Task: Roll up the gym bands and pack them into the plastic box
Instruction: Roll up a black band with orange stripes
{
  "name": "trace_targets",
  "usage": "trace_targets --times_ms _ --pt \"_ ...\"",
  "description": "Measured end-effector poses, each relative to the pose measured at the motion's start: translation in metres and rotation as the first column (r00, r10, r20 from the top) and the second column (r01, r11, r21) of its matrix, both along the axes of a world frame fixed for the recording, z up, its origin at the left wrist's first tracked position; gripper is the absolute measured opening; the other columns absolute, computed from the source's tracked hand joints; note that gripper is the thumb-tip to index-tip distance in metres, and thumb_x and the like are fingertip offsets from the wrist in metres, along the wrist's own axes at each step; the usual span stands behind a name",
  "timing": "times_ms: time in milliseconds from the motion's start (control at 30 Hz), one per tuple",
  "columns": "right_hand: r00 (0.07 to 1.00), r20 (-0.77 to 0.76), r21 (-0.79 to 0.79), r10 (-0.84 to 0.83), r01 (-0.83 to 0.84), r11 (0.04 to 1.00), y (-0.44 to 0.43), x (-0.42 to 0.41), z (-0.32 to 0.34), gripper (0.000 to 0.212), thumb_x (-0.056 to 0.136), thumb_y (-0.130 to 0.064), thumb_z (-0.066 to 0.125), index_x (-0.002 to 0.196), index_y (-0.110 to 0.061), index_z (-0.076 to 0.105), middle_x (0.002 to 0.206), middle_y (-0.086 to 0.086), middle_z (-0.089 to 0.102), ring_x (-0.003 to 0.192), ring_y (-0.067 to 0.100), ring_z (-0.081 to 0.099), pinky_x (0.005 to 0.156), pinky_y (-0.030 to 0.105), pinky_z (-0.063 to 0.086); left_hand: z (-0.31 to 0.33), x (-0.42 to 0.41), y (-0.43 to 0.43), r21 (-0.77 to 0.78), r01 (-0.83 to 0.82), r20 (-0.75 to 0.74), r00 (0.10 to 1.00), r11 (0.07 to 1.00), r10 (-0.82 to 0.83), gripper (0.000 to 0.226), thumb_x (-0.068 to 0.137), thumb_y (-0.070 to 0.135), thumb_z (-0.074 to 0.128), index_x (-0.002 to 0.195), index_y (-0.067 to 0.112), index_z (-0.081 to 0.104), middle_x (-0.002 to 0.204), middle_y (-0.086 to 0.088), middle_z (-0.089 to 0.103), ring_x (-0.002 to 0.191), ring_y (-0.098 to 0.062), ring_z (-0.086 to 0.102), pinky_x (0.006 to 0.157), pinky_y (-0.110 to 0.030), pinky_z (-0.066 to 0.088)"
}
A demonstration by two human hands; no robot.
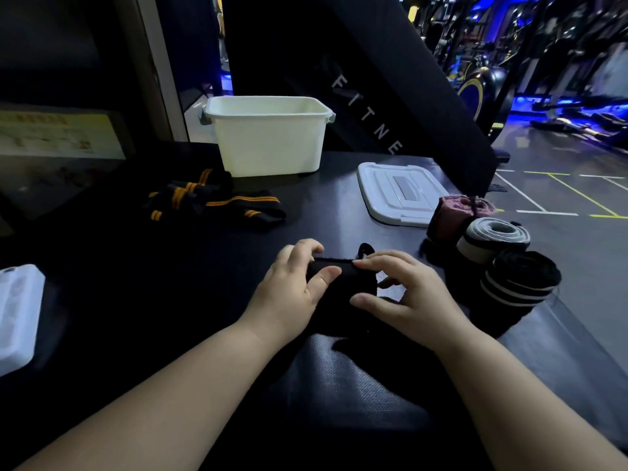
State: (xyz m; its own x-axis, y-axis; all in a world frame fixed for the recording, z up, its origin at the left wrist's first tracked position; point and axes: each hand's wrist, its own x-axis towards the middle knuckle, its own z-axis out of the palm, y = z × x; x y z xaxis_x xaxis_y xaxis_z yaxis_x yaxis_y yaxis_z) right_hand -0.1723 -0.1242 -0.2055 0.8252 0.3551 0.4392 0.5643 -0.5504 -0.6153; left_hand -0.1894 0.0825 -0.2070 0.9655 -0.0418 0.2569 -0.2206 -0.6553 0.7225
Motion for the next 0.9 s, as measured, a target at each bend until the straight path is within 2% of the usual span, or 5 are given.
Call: trace_targets --times_ms 300,567,667,733,900 --pt "0.976 -0.095 -0.189 -0.196 0.175 0.966 0.006 0.008 0.015 0.043 0.083 -0.05 0.067 0.119 -0.027 0.068 0.109 -0.01 0.063 0.102 0.007 0.059 0.088 0.021 0.043 0.001 -0.012 0.004 0.06 -0.09 0.068 0.994 0.994 0.086 0.038 0.089 0.049 0.057 0.115 0.022 0.051 0.106 0.01 0.048 0.099 -0.014 0.053 0.09 -0.035 0.045" --pt "0.979 -0.125 -0.417 -0.162 0.096 0.904 0.014 0.027 0.046 0.039 0.083 -0.053 0.066 0.091 -0.015 0.071 0.128 -0.007 0.059 0.114 0.01 0.054 0.09 0.02 0.037 0.02 -0.009 0.001 0.418 -0.137 -0.121 0.971 0.898 0.204 0.054 0.098 0.058 0.033 0.064 0.017 0.045 0.073 0.0 0.057 0.084 -0.026 0.061 0.063 -0.032 0.037" --pt "0.952 -0.262 -0.365 -0.16 0.056 0.929 0.018 0.04 0.047 0.044 0.08 -0.056 0.068 0.07 -0.015 0.055 0.092 -0.004 0.068 0.084 0.016 0.06 0.076 0.032 0.046 0.025 -0.003 -0.005 0.429 -0.122 -0.14 0.97 0.895 0.199 0.051 0.098 0.056 0.034 0.066 0.018 0.042 0.086 -0.003 0.062 0.091 -0.027 0.058 0.066 -0.032 0.035" --pt "0.936 -0.316 -0.296 -0.157 0.059 0.953 0.02 0.044 0.043 0.05 0.08 -0.052 0.07 0.062 -0.016 0.041 0.064 -0.008 0.051 0.062 0.011 0.047 0.06 0.031 0.036 0.027 0.003 -0.007 0.38 -0.105 -0.192 0.963 0.919 0.19 0.052 0.097 0.059 0.036 0.065 0.018 0.043 0.079 -0.001 0.058 0.088 -0.027 0.058 0.065 -0.032 0.035" --pt "0.914 -0.376 -0.211 -0.151 0.074 0.975 0.02 0.05 0.034 0.054 0.08 -0.056 0.067 0.059 -0.017 0.036 0.055 -0.008 0.038 0.054 0.01 0.038 0.056 0.03 0.032 0.025 0.028 -0.01 0.171 -0.097 -0.295 0.944 0.981 0.145 0.047 0.094 0.058 0.044 0.071 0.018 0.051 0.086 -0.006 0.066 0.085 -0.027 0.065 0.072 -0.033 0.049"
